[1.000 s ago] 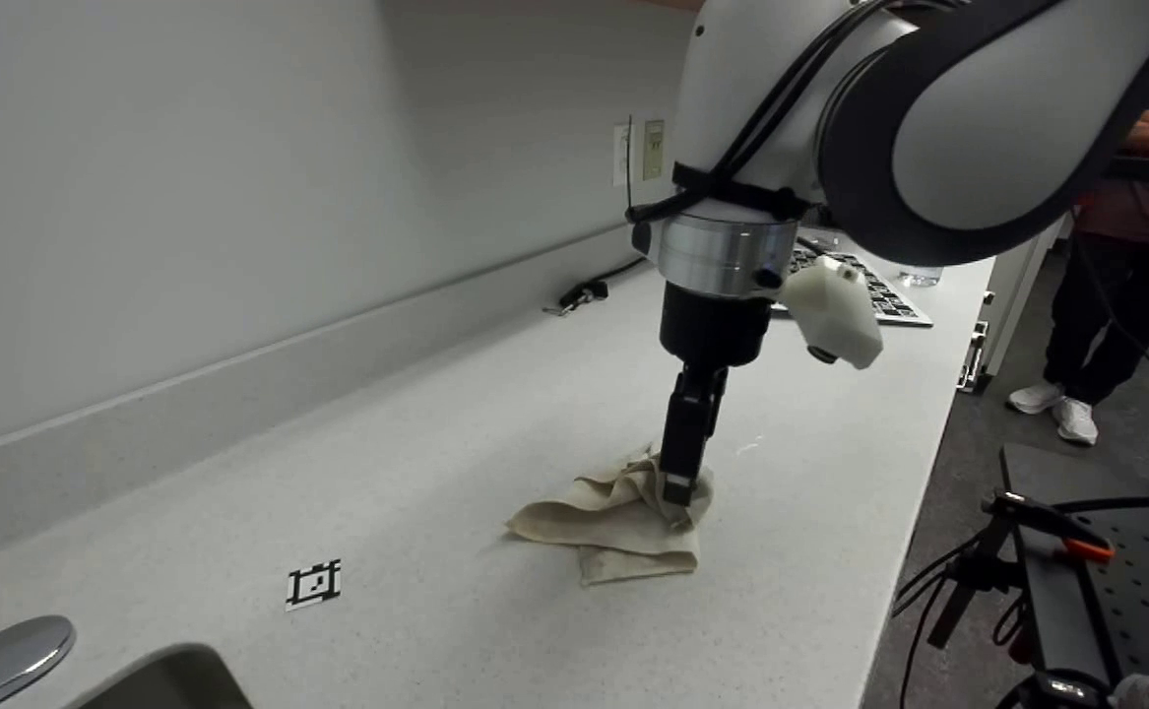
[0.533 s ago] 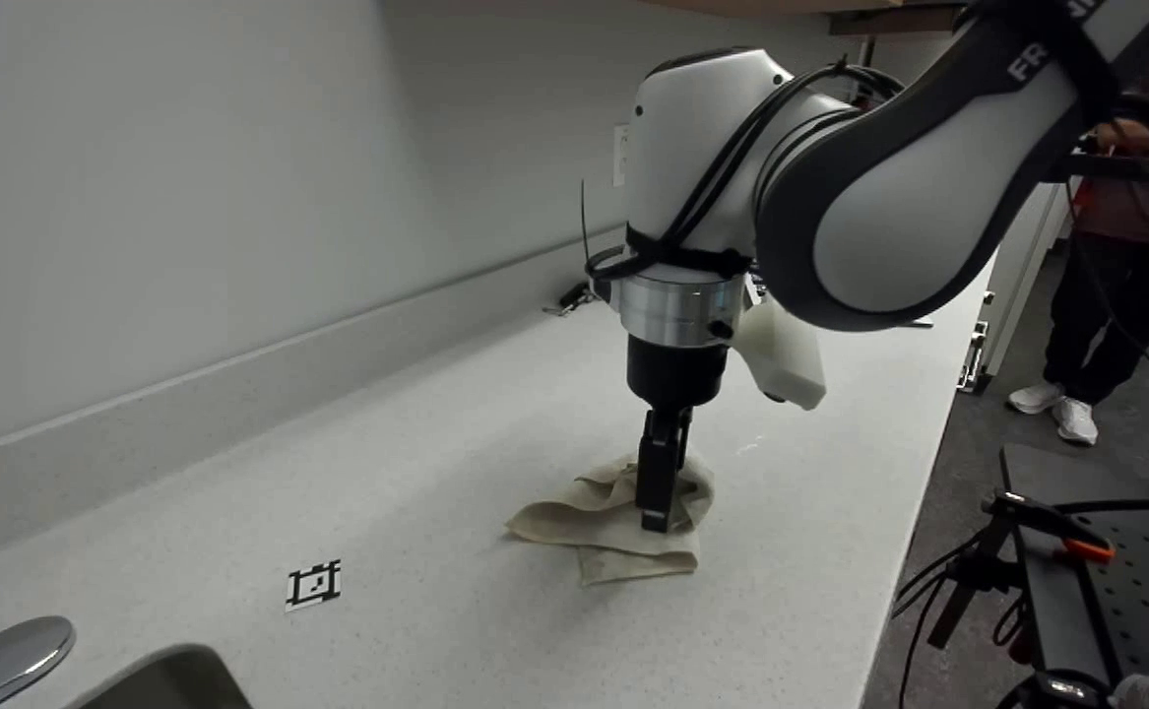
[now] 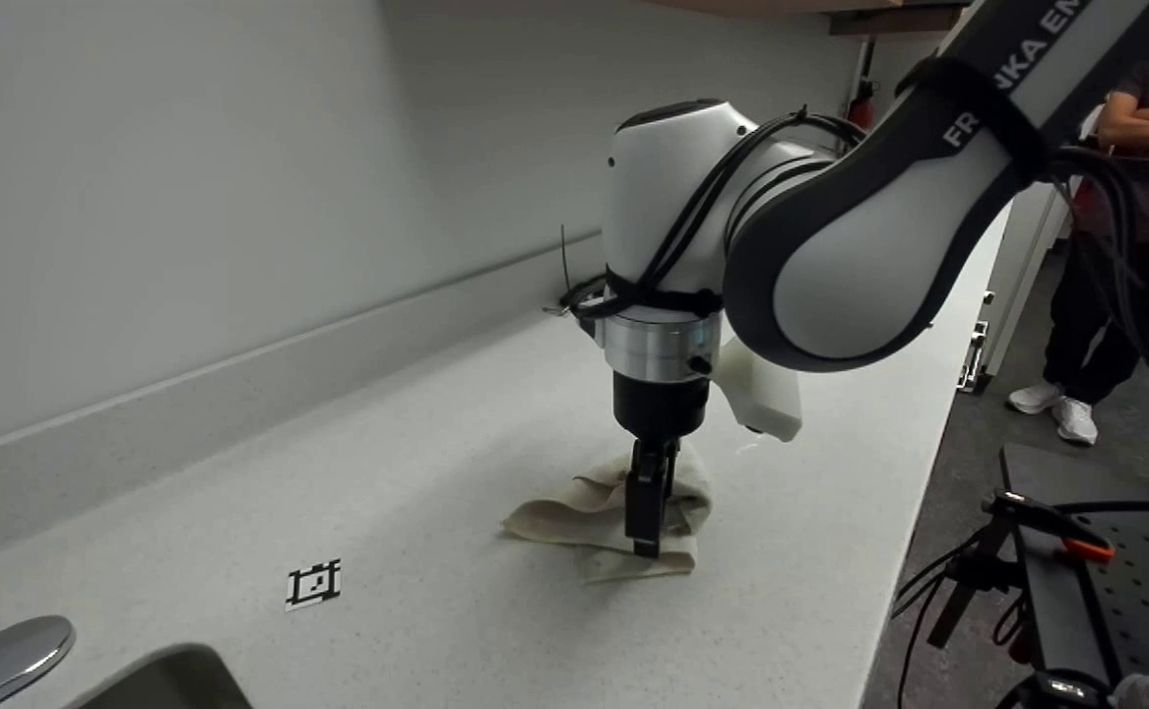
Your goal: Wipe the counter with the cloth
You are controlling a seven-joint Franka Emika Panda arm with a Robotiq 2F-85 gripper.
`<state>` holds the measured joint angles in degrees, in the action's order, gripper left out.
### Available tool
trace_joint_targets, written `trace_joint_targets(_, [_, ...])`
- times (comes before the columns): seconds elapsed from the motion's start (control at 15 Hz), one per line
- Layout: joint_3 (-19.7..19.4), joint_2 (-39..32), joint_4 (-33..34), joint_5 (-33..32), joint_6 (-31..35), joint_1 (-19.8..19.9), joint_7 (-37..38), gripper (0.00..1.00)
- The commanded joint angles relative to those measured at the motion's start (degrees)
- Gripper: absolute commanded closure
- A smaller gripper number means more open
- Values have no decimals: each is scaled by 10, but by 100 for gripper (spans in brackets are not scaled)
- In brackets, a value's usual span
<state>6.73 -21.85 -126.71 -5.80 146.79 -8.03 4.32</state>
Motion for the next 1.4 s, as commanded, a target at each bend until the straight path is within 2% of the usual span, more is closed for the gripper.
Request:
trace_joint_targets(0.0, [-11, -13, 14, 2, 16, -6, 5, 44])
trace_joint_targets(0.47, [-31, -4, 6, 7, 22, 0, 22, 98])
trace_joint_targets(0.6, [-36, 2, 1, 7, 24, 0, 31, 100])
trace_joint_targets(0.8, [-35, 28, -19, 16, 28, 7, 31, 98])
trace_joint_targets(1.07, [-26, 81, -55, 60, 26, 27, 12, 97])
trace_joint_targets(1.33, [-51, 142, -101, 30, 28, 29, 32, 97])
